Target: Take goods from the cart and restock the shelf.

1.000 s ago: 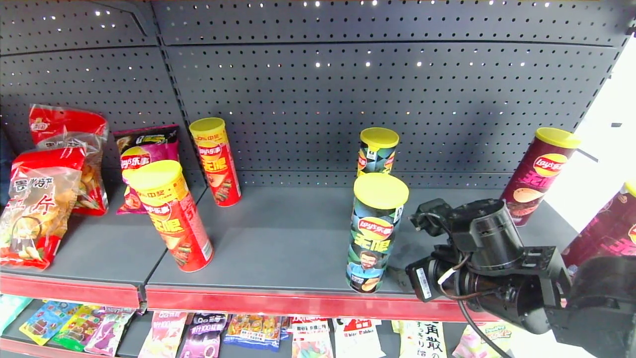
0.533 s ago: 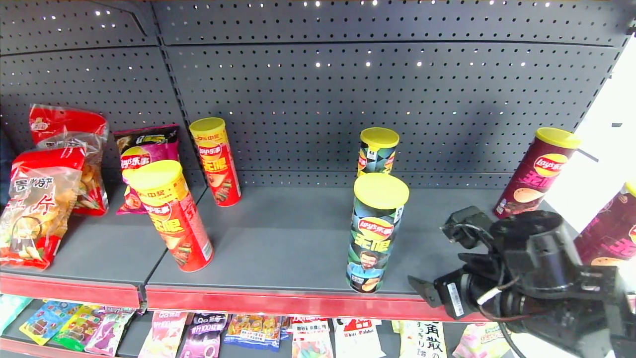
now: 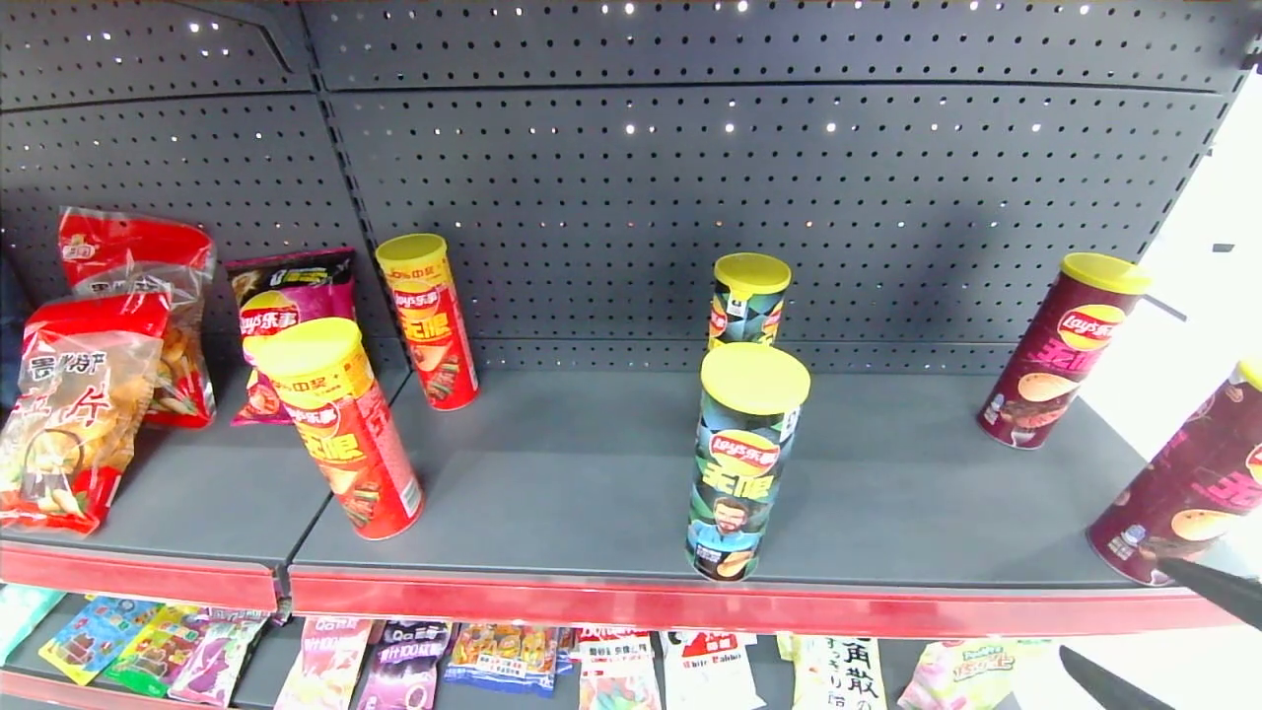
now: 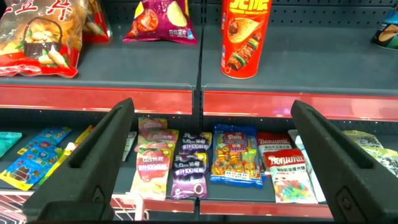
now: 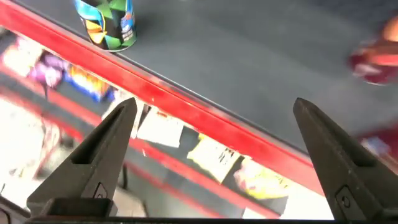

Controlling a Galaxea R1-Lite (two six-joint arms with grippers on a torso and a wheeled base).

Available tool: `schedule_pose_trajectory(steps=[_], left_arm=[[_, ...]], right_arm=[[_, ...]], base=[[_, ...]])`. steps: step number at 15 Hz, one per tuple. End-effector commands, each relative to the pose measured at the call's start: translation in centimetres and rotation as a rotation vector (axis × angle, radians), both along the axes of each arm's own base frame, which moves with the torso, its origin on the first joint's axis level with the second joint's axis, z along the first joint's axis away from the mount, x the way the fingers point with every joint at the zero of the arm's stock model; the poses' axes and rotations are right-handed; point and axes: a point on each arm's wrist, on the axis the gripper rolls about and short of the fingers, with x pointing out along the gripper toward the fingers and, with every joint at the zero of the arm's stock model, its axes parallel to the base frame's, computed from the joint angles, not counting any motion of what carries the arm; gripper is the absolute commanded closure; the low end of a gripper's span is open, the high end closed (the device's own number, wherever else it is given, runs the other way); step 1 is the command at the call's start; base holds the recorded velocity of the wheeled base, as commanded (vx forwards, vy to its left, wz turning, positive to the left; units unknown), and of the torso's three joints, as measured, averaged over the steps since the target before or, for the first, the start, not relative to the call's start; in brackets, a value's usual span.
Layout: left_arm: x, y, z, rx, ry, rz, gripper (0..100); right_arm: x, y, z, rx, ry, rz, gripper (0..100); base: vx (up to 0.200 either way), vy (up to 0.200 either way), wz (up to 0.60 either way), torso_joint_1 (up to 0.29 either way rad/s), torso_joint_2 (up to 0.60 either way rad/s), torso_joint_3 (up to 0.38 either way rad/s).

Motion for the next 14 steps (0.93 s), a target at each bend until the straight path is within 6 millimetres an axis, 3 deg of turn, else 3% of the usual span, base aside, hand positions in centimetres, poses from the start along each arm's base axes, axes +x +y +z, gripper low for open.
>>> schedule_pose_trajectory(steps=[1, 4, 8, 14], left_arm=[[0.0, 0.0, 0.0, 0.000, -0.001, -0.002, 0], [0.0, 0.0, 0.0, 0.000, -0.001, 0.000, 0], [0.0, 0.0, 0.0, 0.000, -0.001, 0.000, 0], [0.0, 0.0, 0.0, 0.000, -0.001, -0.002, 0]], right_arm=[[-5.3, -2.2, -3.5, 0.049, -0.202, -0.096, 0], [-7.3, -2.3, -5.6, 0.103, -0.187, -0.198, 0], [-7.8, -2.2, -5.6, 0.231, -0.197, -0.241, 0], [-7.9, -2.4, -6.3, 0.200, -0.218, -0.377, 0]], base=[[0.000, 0.000, 0.00, 0.000, 0.00, 0.000], [0.000, 0.000, 0.00, 0.000, 0.00, 0.000], [0.000, 0.000, 0.00, 0.000, 0.00, 0.000], [0.000, 0.000, 0.00, 0.000, 0.00, 0.000]])
